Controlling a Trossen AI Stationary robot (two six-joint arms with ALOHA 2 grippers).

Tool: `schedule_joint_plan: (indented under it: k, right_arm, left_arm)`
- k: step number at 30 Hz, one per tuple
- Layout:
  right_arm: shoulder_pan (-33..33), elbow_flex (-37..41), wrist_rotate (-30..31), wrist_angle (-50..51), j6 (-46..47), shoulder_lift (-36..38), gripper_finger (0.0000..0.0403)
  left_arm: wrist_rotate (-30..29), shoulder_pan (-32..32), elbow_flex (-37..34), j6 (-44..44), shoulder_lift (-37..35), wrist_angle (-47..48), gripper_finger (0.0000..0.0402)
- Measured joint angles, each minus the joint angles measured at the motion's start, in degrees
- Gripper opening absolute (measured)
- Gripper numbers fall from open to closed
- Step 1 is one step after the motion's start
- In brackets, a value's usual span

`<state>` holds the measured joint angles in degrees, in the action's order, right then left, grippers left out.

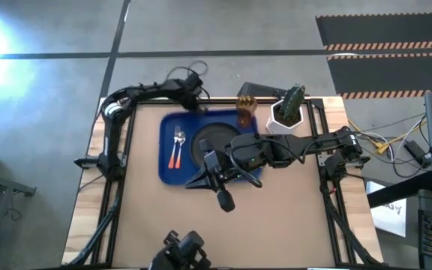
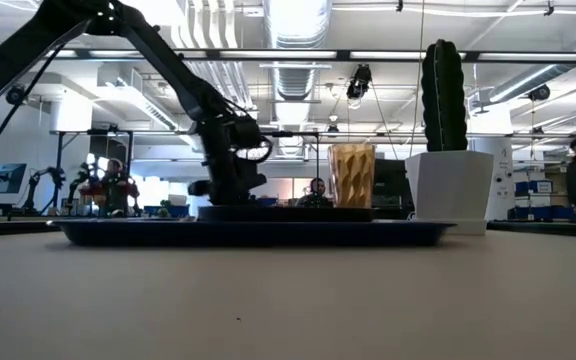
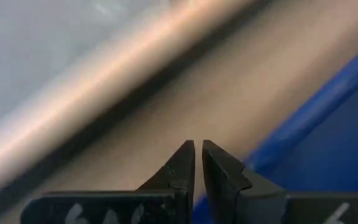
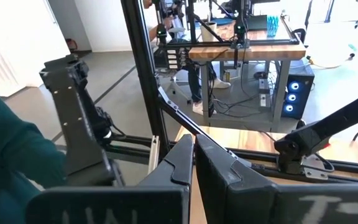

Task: Pick and place plate/cup/fork/spoon on tray
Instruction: Move the blue tray to the middle of the table

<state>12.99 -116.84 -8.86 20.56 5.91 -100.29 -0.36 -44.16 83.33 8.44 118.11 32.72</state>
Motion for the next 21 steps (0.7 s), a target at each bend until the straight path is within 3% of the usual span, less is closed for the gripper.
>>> schedule_joint_plan:
  k: [5,11,21]
  right_arm:
    - [0.0,0.0,0.0,0.0,0.0,0.0,0.0009]
    - [0.0,0.0,0.0,0.1,0.0,0.0,0.0009]
    - [0.1,0.0,-0.1,0.2,0.0,0.0,0.0009]
  left_arm:
    - [1.2,3.9,-0.7,-0.1,0.1,1.5,0.0014]
    - [-6.3,7.7,-2.3,-0.1,-0.1,0.1,0.0014]
    - [-4.7,11.7,-4.5,0.2,-3.5,1.7,0.0014]
